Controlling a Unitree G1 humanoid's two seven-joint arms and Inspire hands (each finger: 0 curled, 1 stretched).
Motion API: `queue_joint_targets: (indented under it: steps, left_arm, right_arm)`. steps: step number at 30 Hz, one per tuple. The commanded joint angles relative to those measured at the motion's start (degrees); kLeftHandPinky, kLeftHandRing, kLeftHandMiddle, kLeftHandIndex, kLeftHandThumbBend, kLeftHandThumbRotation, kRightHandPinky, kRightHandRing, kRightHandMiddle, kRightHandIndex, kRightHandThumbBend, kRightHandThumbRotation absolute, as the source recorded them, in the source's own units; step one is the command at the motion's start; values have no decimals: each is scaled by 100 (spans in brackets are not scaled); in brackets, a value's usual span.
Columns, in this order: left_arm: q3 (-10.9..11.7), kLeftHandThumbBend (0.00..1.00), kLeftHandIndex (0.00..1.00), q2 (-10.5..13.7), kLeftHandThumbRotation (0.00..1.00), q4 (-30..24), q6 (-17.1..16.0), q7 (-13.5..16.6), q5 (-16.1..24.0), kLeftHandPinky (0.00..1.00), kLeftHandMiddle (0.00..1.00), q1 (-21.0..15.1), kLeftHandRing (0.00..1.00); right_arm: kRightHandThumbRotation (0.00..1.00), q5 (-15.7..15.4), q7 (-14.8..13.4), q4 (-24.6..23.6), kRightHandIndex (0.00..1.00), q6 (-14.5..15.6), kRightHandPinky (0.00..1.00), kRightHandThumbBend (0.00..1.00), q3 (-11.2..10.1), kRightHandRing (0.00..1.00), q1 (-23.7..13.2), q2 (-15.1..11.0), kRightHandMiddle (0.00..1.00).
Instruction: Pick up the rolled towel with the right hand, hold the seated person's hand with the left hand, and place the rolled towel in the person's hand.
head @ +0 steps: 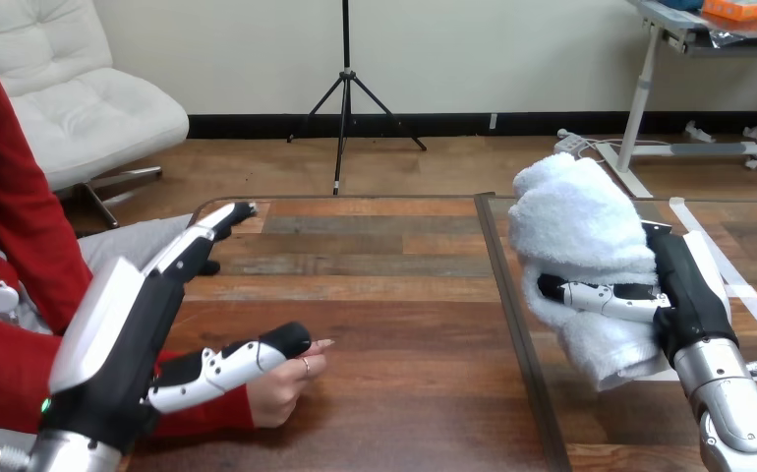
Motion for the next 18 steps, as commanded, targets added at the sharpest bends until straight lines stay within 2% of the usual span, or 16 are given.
queue_joint_targets:
  steps: [1,11,18]
  left_arm:
    - [55,97,89,232,76,53,71,127,274,77,90,-455,89]
    - [1,95,90,549,74,357,4,189,692,78,90,-740,88]
    - [-73,96,90,750,71,557,124,83,887,75,89,-938,86]
  right_arm:
    - [0,67,0,-473,42,43,27,86,-116,32,-217,6,39]
    - [0,13,-5,-526,42,-10,26,86,-95,32,-195,3,38]
    - [0,58,32,-576,42,-3,26,86,-110,31,-179,15,38]
